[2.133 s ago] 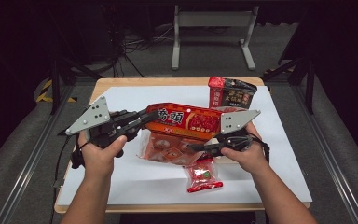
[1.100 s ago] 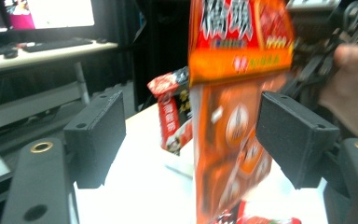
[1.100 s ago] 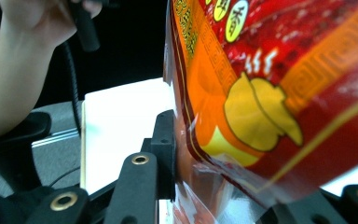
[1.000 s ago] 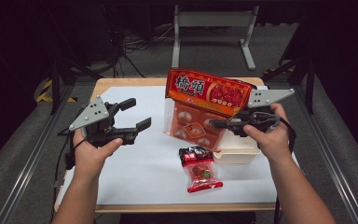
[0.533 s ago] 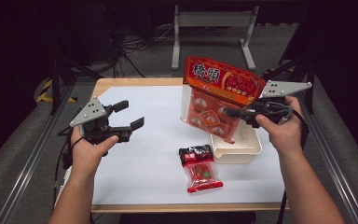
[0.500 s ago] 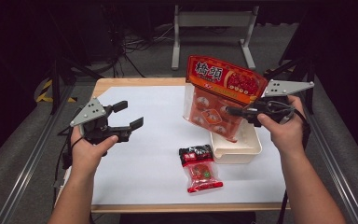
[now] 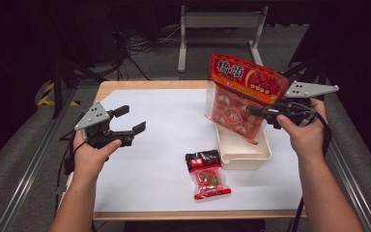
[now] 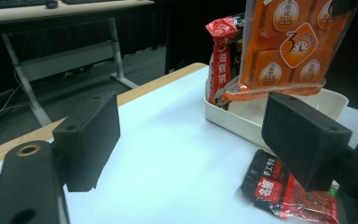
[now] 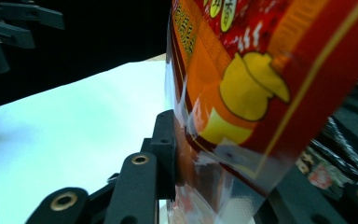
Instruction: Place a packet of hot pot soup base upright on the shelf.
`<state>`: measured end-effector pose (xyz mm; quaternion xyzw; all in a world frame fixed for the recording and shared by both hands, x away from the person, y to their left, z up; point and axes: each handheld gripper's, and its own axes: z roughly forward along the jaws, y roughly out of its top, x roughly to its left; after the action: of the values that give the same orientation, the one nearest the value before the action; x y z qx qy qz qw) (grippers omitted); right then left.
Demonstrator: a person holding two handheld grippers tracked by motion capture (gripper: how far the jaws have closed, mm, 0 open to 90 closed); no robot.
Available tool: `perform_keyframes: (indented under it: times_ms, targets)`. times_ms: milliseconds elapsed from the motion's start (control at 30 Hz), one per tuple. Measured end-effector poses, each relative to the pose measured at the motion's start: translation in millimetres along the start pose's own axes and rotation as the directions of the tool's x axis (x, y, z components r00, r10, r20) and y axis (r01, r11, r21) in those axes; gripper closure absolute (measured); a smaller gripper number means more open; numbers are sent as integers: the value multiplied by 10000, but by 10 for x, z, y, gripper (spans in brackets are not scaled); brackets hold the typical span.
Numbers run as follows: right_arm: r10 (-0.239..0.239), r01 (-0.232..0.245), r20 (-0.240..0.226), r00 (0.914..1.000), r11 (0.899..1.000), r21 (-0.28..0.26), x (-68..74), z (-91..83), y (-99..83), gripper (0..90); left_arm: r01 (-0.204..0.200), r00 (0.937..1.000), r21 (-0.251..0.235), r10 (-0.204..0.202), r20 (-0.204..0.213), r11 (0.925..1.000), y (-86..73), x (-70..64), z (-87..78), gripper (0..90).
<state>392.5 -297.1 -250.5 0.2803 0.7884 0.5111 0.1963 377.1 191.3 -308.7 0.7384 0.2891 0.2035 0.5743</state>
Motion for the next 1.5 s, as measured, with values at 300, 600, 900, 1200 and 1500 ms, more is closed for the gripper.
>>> perform_keyframes:
  times_ms: [300, 600, 900, 1200, 1500]
  targets:
    - [8, -7, 469, 9989, 10000, -19, -58, -41, -60, 706, -9, 10000, 21, 9, -72, 10000, -1, -2, -2, 202]
    - [47, -48, 1044, 9945, 10000, 15, -88, -87, -105, 707, -37, 10000, 48, 37, -53, 10000, -1, -4, 4, 202]
    - [166, -186, 1166, 9930, 9997, 159, -107, -44, -188, 706, -46, 10000, 65, 47, -46, 10000, -3, -4, 9, 201]
    - [216, -239, 1103, 9937, 9995, 192, -144, -3, -287, 706, -13, 10000, 63, 13, -4, 10000, -6, -10, 18, 201]
    - [371, -407, 1053, 9937, 9987, 317, -176, 65, -415, 706, 39, 10000, 133, -40, 39, 9999, -20, -9, 36, 201]
